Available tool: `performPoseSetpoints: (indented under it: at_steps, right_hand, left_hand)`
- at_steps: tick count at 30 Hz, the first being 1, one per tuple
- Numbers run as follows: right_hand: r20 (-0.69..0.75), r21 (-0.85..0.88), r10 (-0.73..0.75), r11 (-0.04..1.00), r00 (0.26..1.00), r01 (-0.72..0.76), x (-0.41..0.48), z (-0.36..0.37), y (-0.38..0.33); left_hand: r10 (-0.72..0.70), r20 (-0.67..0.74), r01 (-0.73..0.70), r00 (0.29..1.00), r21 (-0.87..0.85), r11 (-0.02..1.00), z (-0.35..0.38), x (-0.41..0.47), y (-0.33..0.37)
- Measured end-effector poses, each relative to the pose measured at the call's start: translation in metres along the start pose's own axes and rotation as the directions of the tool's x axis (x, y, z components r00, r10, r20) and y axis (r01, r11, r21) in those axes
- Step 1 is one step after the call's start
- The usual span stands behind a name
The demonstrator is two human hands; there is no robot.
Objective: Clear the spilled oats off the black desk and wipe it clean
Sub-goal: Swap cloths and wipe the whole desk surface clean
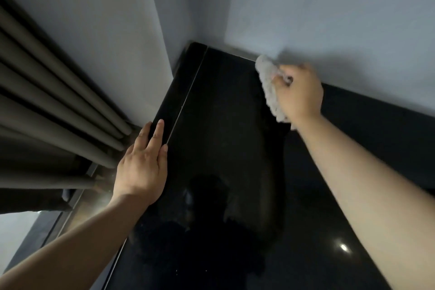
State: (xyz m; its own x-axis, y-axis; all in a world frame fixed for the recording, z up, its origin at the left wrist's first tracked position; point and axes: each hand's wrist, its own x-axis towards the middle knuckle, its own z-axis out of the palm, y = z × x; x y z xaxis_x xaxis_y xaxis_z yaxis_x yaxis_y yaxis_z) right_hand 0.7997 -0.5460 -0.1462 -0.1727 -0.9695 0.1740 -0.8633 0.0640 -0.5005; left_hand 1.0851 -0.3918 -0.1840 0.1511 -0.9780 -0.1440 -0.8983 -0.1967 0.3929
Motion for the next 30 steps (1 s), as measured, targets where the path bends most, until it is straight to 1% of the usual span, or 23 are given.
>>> performPoseSetpoints:
  at_steps: [2, 3, 5, 7, 9, 10, 12, 14, 16, 17, 18, 19, 20, 21, 22, 23, 24, 26, 28, 30]
  right_hand:
    - [0.069, -0.091, 0.055, 0.995, 0.996, -0.048, 0.032, 0.016, 0.01]
    - [0.103, -0.128, 0.063, 0.991, 0.993, -0.05, 0.038, 0.024, 0.011]
    - [0.111, -0.186, 0.024, 0.983, 0.993, -0.002, 0.029, 0.034, 0.007]
    - [0.091, -0.208, -0.079, 0.973, 0.993, 0.096, 0.004, 0.034, 0.0]
    - [0.093, -0.162, -0.196, 0.964, 0.976, 0.209, -0.033, 0.03, -0.005]
    - [0.101, -0.127, -0.218, 0.965, 0.971, 0.23, -0.055, 0.026, -0.008]
    - [0.138, -0.077, -0.226, 0.968, 0.964, 0.238, -0.097, 0.019, -0.016]
    - [0.214, -0.024, -0.224, 0.972, 0.951, 0.235, -0.132, 0.012, -0.026]
    - [0.267, 0.082, -0.18, 0.983, 0.947, 0.164, -0.151, 0.003, -0.03]
    - [0.251, 0.128, -0.143, 0.985, 0.957, 0.114, -0.153, -0.003, -0.029]
    - [0.191, 0.15, -0.084, 0.987, 0.978, 0.055, -0.15, -0.01, -0.025]
    - [0.097, 0.143, -0.003, 0.99, 0.995, -0.011, -0.142, -0.017, -0.019]
    - [-0.002, 0.111, 0.082, 0.991, 0.997, -0.081, -0.131, -0.021, -0.01]
    - [-0.072, 0.067, 0.158, 0.986, 0.985, -0.153, -0.118, -0.023, -0.001]
    - [-0.102, 0.018, 0.21, 0.978, 0.972, -0.209, -0.106, -0.022, 0.008]
    - [-0.098, -0.031, 0.24, 0.969, 0.966, -0.244, -0.097, -0.02, 0.014]
    - [-0.079, -0.083, 0.243, 0.965, 0.967, -0.25, -0.093, -0.014, 0.017]
    - [-0.041, -0.172, 0.191, 0.966, 0.981, -0.195, -0.099, -0.001, 0.012]
    - [-0.003, -0.176, 0.113, 0.978, 0.994, -0.111, -0.123, 0.006, -0.001]
    - [0.02, -0.115, 0.03, 0.993, 0.999, -0.028, -0.159, 0.004, -0.015]
  left_hand:
    - [-0.001, 0.0, 0.001, 1.0, 0.001, 1.0, 0.0, 0.001, 0.0]
    - [-0.002, 0.0, 0.002, 1.0, 0.002, 1.0, 0.0, 0.0, 0.0]
    - [0.002, 0.002, -0.002, 1.0, -0.005, 1.0, 0.0, 0.0, 0.0]
    - [0.016, 0.006, -0.016, 1.0, -0.01, 1.0, 0.0, 0.001, 0.001]
    - [0.012, 0.012, -0.012, 1.0, -0.014, 1.0, -0.001, 0.001, 0.001]
    - [0.007, 0.016, -0.007, 1.0, -0.02, 1.0, -0.002, 0.0, 0.001]
    - [0.003, 0.032, -0.003, 0.999, -0.021, 1.0, -0.004, 0.0, 0.001]
    - [0.005, 0.049, -0.004, 0.999, -0.014, 1.0, -0.006, 0.0, 0.002]
    - [0.005, 0.054, -0.004, 0.999, -0.013, 1.0, -0.007, 0.001, 0.003]
    - [0.006, 0.051, -0.005, 0.999, -0.013, 1.0, -0.007, 0.001, 0.004]
    - [0.007, 0.047, -0.007, 0.999, -0.01, 1.0, -0.007, 0.002, 0.005]
    - [0.008, 0.044, -0.008, 0.999, -0.007, 1.0, -0.006, 0.002, 0.005]
    - [0.01, 0.04, -0.01, 0.999, -0.004, 1.0, -0.006, 0.002, 0.005]
    - [0.013, 0.038, -0.013, 0.999, -0.003, 1.0, -0.006, 0.002, 0.005]
    - [0.015, 0.037, -0.015, 0.999, -0.002, 1.0, -0.005, 0.002, 0.005]
    - [0.016, 0.038, -0.016, 0.999, -0.001, 1.0, -0.004, 0.002, 0.004]
    - [0.018, 0.04, -0.018, 0.999, 0.001, 1.0, -0.004, 0.003, 0.004]
    - [0.025, 0.037, -0.026, 0.999, 0.005, 1.0, -0.003, 0.003, 0.003]
    - [0.028, 0.028, -0.028, 0.999, 0.006, 1.0, -0.001, 0.004, 0.002]
    - [0.026, 0.029, -0.026, 0.999, 0.008, 1.0, 0.0, 0.003, 0.001]
